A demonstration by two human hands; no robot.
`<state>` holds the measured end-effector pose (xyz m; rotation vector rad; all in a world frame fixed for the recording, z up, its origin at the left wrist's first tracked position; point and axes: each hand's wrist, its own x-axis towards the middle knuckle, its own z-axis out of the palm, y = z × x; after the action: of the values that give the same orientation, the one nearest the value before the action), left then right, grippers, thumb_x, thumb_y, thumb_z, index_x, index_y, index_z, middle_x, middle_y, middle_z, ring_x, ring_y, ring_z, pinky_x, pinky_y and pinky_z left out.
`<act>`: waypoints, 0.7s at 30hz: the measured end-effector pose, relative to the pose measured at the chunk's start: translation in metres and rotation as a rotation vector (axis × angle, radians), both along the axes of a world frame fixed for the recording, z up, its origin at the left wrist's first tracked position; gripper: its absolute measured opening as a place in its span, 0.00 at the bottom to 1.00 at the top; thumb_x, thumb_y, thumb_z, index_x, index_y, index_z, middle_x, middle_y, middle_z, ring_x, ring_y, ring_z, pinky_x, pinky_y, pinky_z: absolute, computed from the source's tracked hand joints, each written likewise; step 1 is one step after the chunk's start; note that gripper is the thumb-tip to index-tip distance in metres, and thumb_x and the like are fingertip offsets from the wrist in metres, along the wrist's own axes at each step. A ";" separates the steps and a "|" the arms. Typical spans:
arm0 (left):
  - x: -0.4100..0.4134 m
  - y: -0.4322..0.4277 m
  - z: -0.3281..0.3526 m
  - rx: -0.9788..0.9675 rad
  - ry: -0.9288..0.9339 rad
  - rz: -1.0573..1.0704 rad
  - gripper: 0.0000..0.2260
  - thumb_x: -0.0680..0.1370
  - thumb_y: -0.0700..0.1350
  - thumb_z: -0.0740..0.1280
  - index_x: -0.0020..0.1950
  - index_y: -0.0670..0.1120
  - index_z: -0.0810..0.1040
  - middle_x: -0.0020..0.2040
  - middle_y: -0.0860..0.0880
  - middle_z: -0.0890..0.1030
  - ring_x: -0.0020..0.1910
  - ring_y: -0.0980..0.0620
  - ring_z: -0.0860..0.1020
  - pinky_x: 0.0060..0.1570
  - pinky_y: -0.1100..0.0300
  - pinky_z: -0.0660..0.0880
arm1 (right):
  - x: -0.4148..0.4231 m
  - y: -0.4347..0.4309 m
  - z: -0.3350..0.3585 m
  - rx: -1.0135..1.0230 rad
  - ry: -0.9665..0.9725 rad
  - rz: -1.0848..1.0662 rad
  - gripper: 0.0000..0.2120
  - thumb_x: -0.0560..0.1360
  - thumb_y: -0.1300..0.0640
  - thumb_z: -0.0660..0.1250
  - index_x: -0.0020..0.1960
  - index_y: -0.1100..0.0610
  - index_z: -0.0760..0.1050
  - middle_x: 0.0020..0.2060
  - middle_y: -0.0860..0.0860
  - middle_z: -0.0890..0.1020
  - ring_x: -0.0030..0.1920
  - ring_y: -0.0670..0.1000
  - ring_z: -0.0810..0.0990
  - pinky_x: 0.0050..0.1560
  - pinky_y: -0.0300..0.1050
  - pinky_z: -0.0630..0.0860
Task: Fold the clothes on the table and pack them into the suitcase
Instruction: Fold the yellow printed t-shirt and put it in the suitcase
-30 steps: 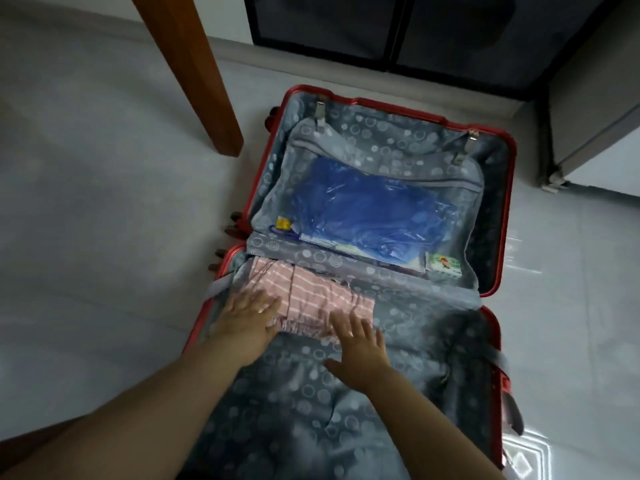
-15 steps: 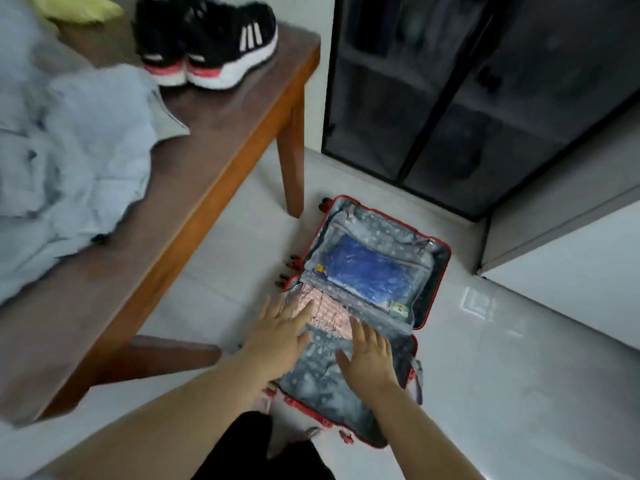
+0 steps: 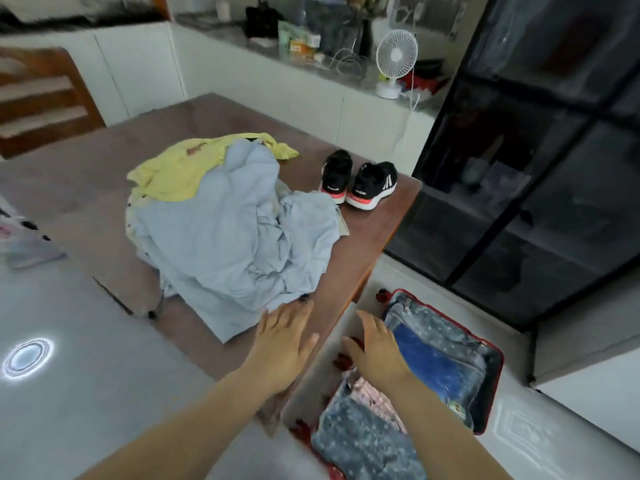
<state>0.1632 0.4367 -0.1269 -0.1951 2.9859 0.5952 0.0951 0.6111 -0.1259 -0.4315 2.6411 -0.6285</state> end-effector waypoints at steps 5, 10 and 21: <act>0.018 -0.131 0.022 -0.074 -0.012 0.049 0.40 0.65 0.66 0.30 0.76 0.53 0.43 0.76 0.50 0.54 0.76 0.49 0.49 0.73 0.50 0.43 | 0.015 -0.119 0.022 -0.142 -0.030 -0.008 0.31 0.76 0.41 0.57 0.74 0.54 0.55 0.68 0.56 0.65 0.68 0.59 0.63 0.67 0.51 0.63; 0.021 -0.196 0.028 -0.071 -0.050 0.042 0.29 0.78 0.61 0.43 0.76 0.52 0.41 0.76 0.49 0.55 0.75 0.48 0.49 0.72 0.49 0.42 | 0.025 -0.185 0.024 -0.156 -0.054 0.012 0.28 0.79 0.50 0.60 0.75 0.54 0.55 0.72 0.54 0.61 0.71 0.55 0.60 0.70 0.49 0.60; -0.049 -0.295 0.046 -0.143 0.021 0.130 0.29 0.81 0.55 0.52 0.77 0.49 0.42 0.76 0.47 0.54 0.75 0.46 0.50 0.73 0.49 0.44 | -0.051 -0.279 0.049 -0.218 0.050 0.108 0.26 0.79 0.53 0.60 0.73 0.55 0.57 0.72 0.54 0.61 0.72 0.55 0.58 0.72 0.49 0.55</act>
<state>0.1146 0.1420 -0.0810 -0.3977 3.0553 0.3964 0.0438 0.3321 -0.0765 -0.6567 2.5842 -0.8851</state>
